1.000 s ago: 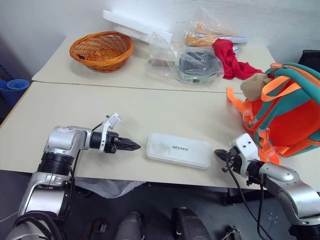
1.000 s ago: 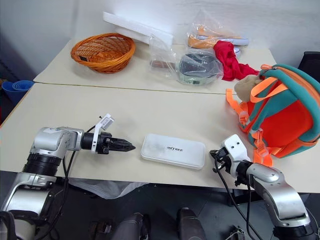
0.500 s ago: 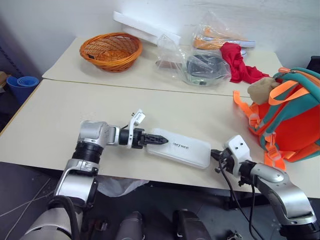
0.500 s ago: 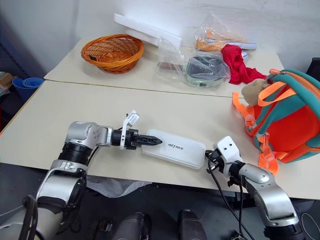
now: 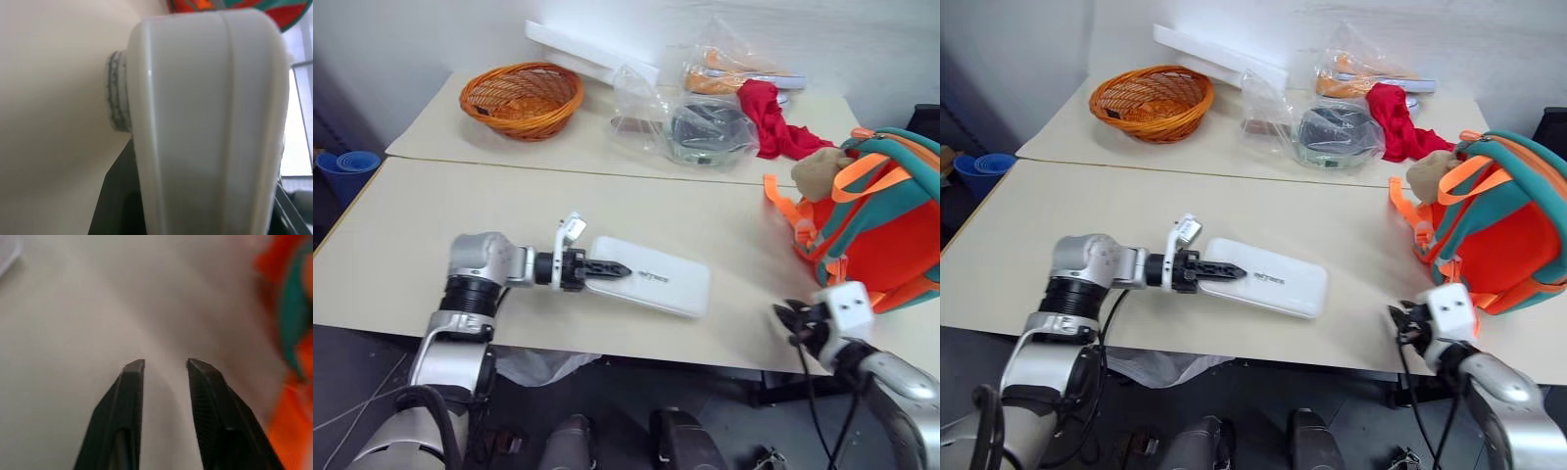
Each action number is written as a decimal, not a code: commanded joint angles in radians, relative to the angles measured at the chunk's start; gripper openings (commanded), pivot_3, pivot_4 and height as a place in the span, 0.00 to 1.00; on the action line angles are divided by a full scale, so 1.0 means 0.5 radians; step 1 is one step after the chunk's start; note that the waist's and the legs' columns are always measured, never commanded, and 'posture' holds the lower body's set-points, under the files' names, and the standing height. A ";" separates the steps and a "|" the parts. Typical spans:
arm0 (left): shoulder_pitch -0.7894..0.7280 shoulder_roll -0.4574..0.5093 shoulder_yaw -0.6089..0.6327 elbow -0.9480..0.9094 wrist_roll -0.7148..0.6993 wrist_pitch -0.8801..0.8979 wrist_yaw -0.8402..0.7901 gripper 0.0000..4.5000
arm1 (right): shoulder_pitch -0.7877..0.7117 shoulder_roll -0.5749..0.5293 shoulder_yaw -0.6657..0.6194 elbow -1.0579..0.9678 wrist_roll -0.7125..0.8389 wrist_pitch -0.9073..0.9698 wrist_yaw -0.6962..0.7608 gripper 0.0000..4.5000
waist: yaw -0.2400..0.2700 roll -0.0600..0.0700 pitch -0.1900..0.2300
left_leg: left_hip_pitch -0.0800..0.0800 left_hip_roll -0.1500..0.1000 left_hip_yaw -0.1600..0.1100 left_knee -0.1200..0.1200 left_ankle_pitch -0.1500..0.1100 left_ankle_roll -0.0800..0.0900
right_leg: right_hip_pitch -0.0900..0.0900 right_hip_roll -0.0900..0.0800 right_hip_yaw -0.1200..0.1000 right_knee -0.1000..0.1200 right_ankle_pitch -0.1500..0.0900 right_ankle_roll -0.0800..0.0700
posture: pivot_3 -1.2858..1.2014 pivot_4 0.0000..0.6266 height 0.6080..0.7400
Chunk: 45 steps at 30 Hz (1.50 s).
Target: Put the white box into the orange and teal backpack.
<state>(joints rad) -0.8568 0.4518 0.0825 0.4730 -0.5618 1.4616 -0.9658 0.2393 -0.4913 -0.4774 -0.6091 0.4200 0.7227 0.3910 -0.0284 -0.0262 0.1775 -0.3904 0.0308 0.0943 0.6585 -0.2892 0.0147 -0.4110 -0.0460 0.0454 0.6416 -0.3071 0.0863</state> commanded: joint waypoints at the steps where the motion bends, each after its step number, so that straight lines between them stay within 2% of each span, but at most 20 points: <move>1: -0.029 0.028 0.239 -0.150 -0.145 0.069 0.064 0.28 | -0.113 0.061 -0.314 -0.121 0.199 0.128 -0.177 0.58 | -0.007 0.000 0.000 | 0.002 0.000 0.001 0.000 0.000 0.000 | 0.000 0.000 0.000 0.001 0.000 0.000 | 0.52 0.24 1.00; 4: -0.050 0.020 0.392 -0.228 -0.229 0.123 0.111 0.28 | -0.282 0.048 -0.395 0.000 0.278 0.187 -0.243 0.80 | -0.009 -0.001 0.001 | 0.002 0.000 0.001 -0.001 0.001 -0.002 | -0.001 0.000 0.000 0.003 -0.001 -0.002 | 0.52 0.24 1.00; 7: -0.100 -0.023 0.517 -0.307 -0.341 0.195 0.137 0.28 | -0.557 0.019 -0.235 0.210 0.251 0.222 -0.288 1.00 | -0.010 -0.001 0.001 | 0.002 -0.001 0.000 -0.003 0.002 -0.004 | -0.002 0.000 -0.001 0.003 -0.002 -0.004 | 0.52 0.24 1.00; 11: -0.173 -0.101 0.688 -0.296 -0.426 0.186 0.217 0.28 | -0.992 0.087 -0.001 0.629 0.104 0.098 -0.406 1.00 | -0.008 0.001 0.002 | 0.000 -0.002 0.001 -0.003 0.004 -0.004 | -0.005 0.000 0.000 0.004 -0.002 -0.004 | 0.52 0.24 1.00; 15: -0.165 -0.119 0.708 -0.352 -0.469 0.159 0.272 0.28 | -1.238 0.104 0.056 0.982 -0.014 -0.113 -0.462 1.00 | -0.007 0.002 0.003 | 0.000 -0.002 0.002 -0.010 0.009 -0.013 | -0.007 0.002 0.000 0.002 -0.003 -0.005 | 0.52 0.24 1.00; 18: -0.138 -0.110 0.717 -0.408 -0.479 0.145 0.326 0.28 | -1.381 0.076 0.097 1.236 -0.132 -0.364 -0.470 0.86 | -0.007 0.002 0.003 | -0.002 -0.003 0.005 -0.011 0.012 -0.018 | -0.009 0.002 0.002 0.001 -0.002 -0.004 | 0.52 0.24 1.00; 20: -0.127 -0.099 0.742 -0.422 -0.487 0.127 0.355 0.28 | -1.380 0.059 0.140 1.278 -0.159 -0.414 -0.412 0.71 | -0.006 0.002 0.003 | -0.002 -0.003 0.005 -0.011 0.013 -0.018 | -0.009 0.002 0.002 0.000 -0.002 -0.004 | 0.52 0.24 1.00; 26: -0.118 -0.026 0.807 -0.405 -0.488 -0.024 0.398 0.28 | -1.337 0.008 0.225 1.190 -0.111 -0.457 -0.199 0.26 | -0.018 0.003 0.004 | -0.001 -0.002 0.005 -0.013 0.015 -0.022 | -0.009 0.004 0.002 0.002 -0.002 -0.004 | 0.52 0.24 1.00; 30: -0.165 0.046 0.812 -0.329 -0.471 -0.159 0.380 0.28 | -1.294 -0.046 0.296 1.036 -0.001 -0.410 0.050 0.02 | -0.029 0.004 0.004 | 0.000 -0.002 0.005 -0.015 0.017 -0.023 | -0.009 0.004 0.002 0.004 -0.002 -0.004 | 0.52 0.24 1.00; 33: -0.211 0.121 0.778 -0.265 -0.462 -0.314 0.298 0.28 | -1.164 -0.159 0.372 0.664 0.326 -0.223 0.436 0.01 | -0.027 0.004 0.007 | 0.000 -0.001 0.004 -0.017 0.017 -0.024 | -0.010 0.005 0.001 0.003 -0.002 -0.004 | 0.52 0.24 1.00; 36: -0.249 0.166 0.752 -0.257 -0.490 -0.481 0.178 0.28 | -1.008 -0.291 0.344 0.326 0.635 -0.041 0.633 0.01 | -0.028 0.002 0.009 | 0.000 0.001 0.003 -0.021 0.017 -0.026 | -0.010 0.008 0.000 0.004 -0.002 -0.004 | 0.52 0.24 1.00; 39: -0.246 0.163 0.706 -0.430 -0.529 -0.680 0.030 0.28 | -0.778 -0.474 0.165 -0.002 1.100 0.180 0.793 0.01 | -0.007 0.002 0.010 | -0.002 0.001 0.003 -0.021 0.017 -0.026 | -0.010 0.007 -0.001 0.002 -0.002 -0.004 | 0.52 0.24 1.00; 42: -0.252 0.122 0.668 -0.515 -0.588 -0.725 0.000 0.28 | -0.575 -0.712 -0.076 -0.177 1.577 0.338 0.947 0.01 | 0.003 0.001 0.011 | -0.004 0.001 0.002 -0.021 0.014 -0.024 | -0.008 0.006 -0.001 -0.002 -0.002 -0.004 | 0.52 0.24 1.00; 45: -0.230 0.089 0.630 -0.592 -0.650 -0.753 -0.036 0.28 | -0.436 -0.874 -0.229 -0.215 1.829 0.407 1.012 0.01 | 0.002 -0.003 0.013 | 0.000 0.001 0.000 -0.019 0.012 -0.018 | -0.001 0.003 -0.003 -0.013 -0.002 -0.004 | 0.52 0.24 1.00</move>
<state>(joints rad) -0.9575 0.4994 0.4016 0.2345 -0.8394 1.1067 -0.9580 0.0032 -0.9034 -0.5330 -0.6822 1.2423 0.9099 0.8632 -0.0275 -0.0276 0.1840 -0.3902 0.0311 0.0940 0.6493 -0.2864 0.0113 -0.4107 -0.0444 0.0440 0.6342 -0.3081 0.0848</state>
